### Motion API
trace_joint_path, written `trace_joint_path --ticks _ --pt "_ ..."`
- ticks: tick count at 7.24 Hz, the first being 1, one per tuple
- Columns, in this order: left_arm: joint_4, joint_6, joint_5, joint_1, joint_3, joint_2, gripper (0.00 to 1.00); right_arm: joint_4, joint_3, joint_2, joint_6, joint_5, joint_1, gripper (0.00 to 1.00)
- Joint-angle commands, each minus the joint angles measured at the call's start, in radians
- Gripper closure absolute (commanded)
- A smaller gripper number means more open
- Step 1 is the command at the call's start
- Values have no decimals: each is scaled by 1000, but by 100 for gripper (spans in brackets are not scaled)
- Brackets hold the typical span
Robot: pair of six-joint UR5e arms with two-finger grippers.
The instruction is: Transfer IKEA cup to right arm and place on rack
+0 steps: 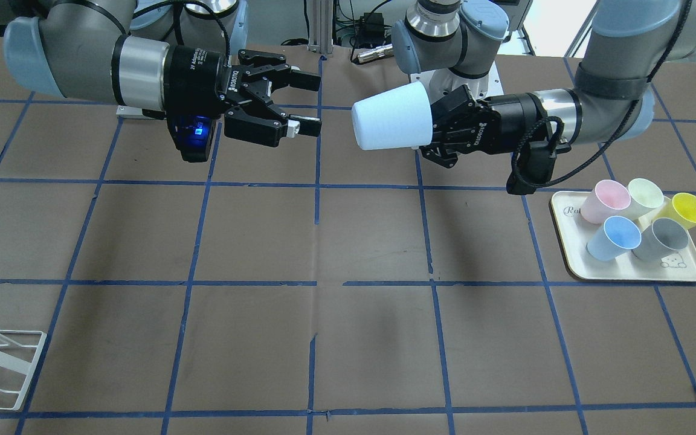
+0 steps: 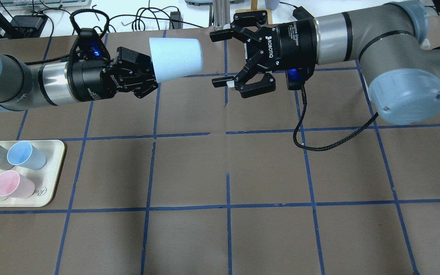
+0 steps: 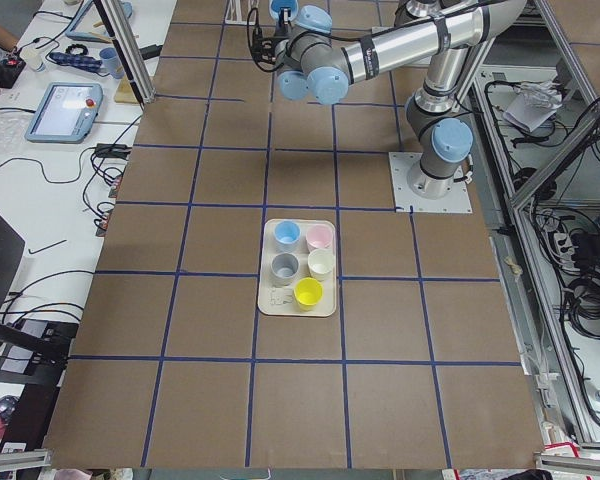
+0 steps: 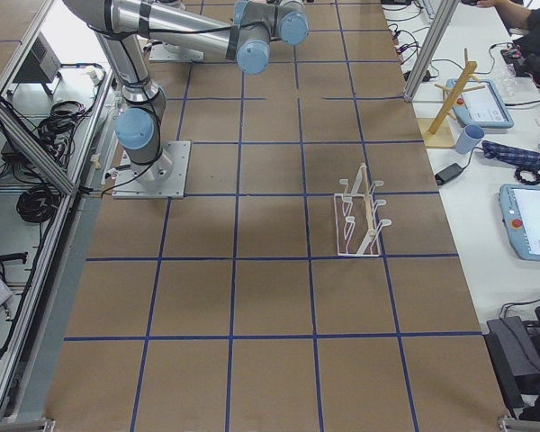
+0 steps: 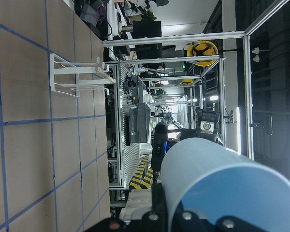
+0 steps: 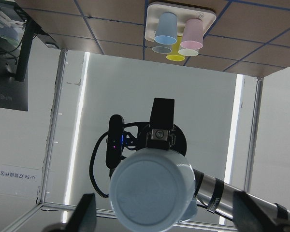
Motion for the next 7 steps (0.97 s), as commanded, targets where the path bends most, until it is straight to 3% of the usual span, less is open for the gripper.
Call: trace_joint_path --ticks 1,6,7 --pt "1 -2 -10 -5 -4 18 100 -187 1 40 183 0 4 0" --pt "-1 -2 -28 -15 -7 23 98 -252 1 36 247 3 72 1" --pt "1 -2 -28 -15 -7 23 97 -263 1 37 247 3 72 15"
